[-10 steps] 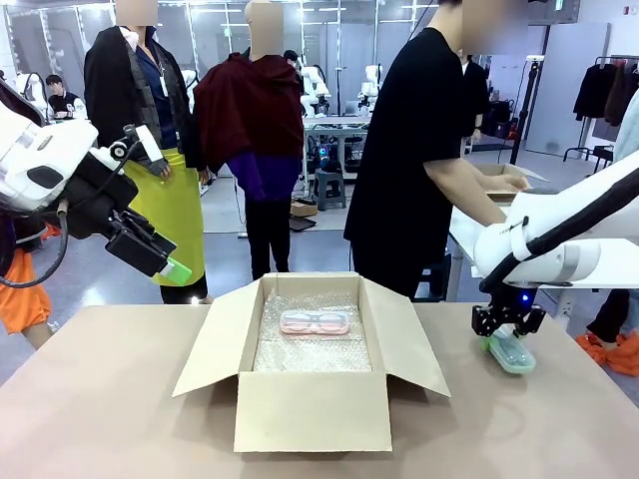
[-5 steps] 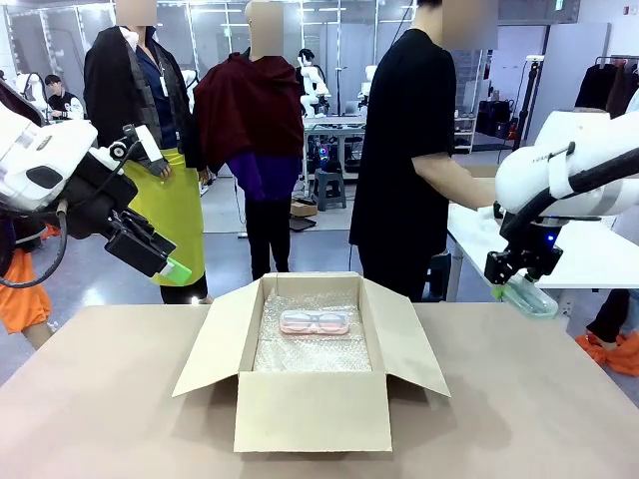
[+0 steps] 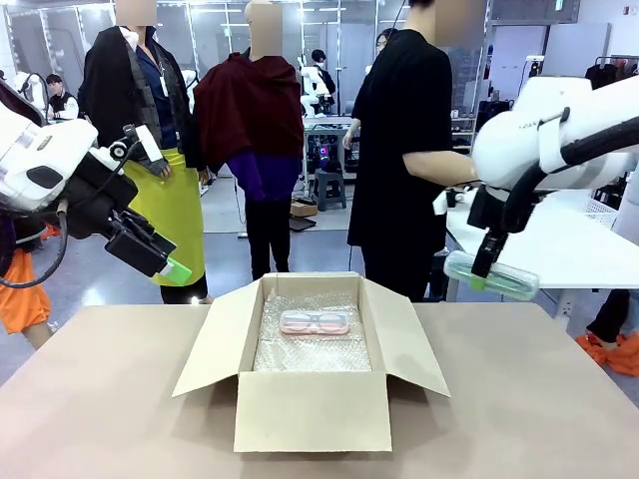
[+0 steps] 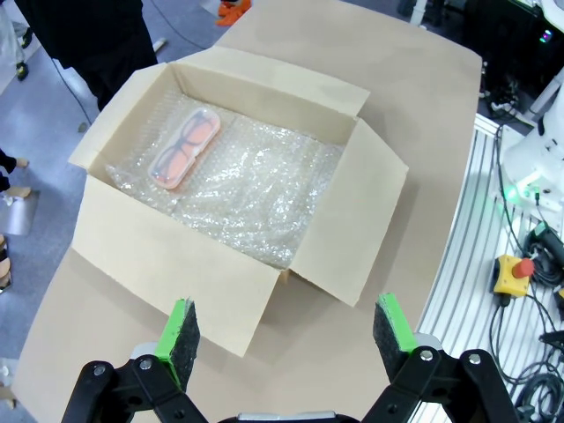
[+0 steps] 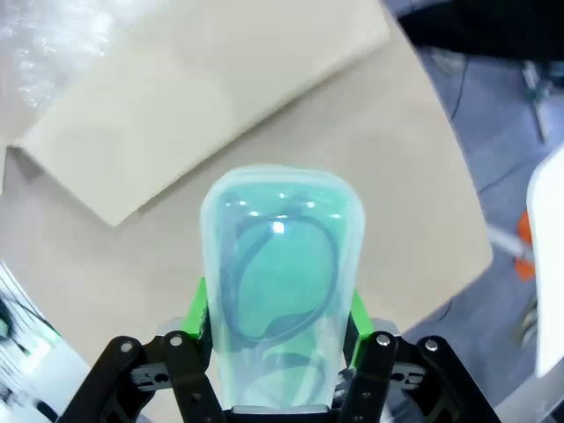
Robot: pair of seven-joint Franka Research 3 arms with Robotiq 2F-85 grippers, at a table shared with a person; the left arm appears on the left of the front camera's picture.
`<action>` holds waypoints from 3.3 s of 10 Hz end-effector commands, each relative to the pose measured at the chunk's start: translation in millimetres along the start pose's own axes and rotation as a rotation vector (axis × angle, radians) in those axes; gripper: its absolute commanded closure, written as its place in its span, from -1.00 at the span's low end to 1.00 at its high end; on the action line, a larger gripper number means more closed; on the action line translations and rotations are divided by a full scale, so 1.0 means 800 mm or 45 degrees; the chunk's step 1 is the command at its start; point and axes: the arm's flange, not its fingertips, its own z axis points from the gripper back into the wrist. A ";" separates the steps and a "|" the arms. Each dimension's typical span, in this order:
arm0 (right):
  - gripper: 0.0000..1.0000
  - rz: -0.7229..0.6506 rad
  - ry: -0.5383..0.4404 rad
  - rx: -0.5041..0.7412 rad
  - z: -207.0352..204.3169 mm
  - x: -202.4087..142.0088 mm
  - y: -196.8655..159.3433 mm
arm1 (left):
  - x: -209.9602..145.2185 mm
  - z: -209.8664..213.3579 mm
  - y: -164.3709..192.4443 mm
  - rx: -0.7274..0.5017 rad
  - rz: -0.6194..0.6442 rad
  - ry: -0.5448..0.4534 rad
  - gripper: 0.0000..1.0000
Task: Pack the glasses set securely to prepare it for shipping.
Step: Put the Glasses case from the right side of the table into the Package Box.
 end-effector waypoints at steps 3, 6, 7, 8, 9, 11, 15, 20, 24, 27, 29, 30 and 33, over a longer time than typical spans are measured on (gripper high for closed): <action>0.44 0.674 0.038 0.067 -0.017 0.128 0.093 | -0.002 0.003 0.000 -0.023 -0.016 -0.010 -1.00; 0.44 0.824 0.104 0.095 -0.047 0.217 0.165 | -0.002 0.003 0.000 -0.023 -0.016 -0.010 -1.00; 0.44 0.856 0.125 0.116 -0.059 0.243 0.185 | -0.002 0.003 0.000 -0.023 -0.016 -0.010 -1.00; 0.44 0.854 0.166 0.115 -0.075 0.263 0.201 | -0.002 0.003 0.000 -0.023 -0.016 -0.010 -1.00; 0.44 0.815 0.153 0.132 -0.088 0.280 0.214 | -0.002 0.003 0.000 -0.023 -0.016 -0.010 -1.00; 0.44 0.714 0.128 0.190 -0.117 0.301 0.240 | -0.002 0.003 0.000 -0.023 -0.016 -0.010 -1.00; 0.44 0.657 0.066 0.320 -0.179 0.298 0.246 | -0.002 0.003 0.000 -0.023 -0.016 -0.010 -1.00; -0.82 0.609 0.031 0.271 -0.223 0.276 0.232 | -0.002 0.003 0.000 -0.023 -0.016 -0.010 -1.00; -1.00 0.577 0.018 0.254 -0.206 0.267 0.222 | -0.002 0.003 0.000 -0.023 -0.016 -0.010 -1.00; -1.00 0.580 0.043 0.241 -0.210 0.282 0.209 | -0.002 0.003 0.000 -0.023 -0.016 -0.010 -1.00; -1.00 0.580 0.043 0.241 -0.210 0.282 0.209 | -0.002 0.003 0.000 -0.023 -0.016 -0.010 -1.00; -1.00 0.580 0.043 0.241 -0.210 0.282 0.209 | -0.002 0.003 0.000 -0.023 -0.016 -0.010 -1.00; -1.00 0.580 0.043 0.241 -0.210 0.282 0.209 | -0.002 0.003 0.000 -0.023 -0.016 -0.010 -1.00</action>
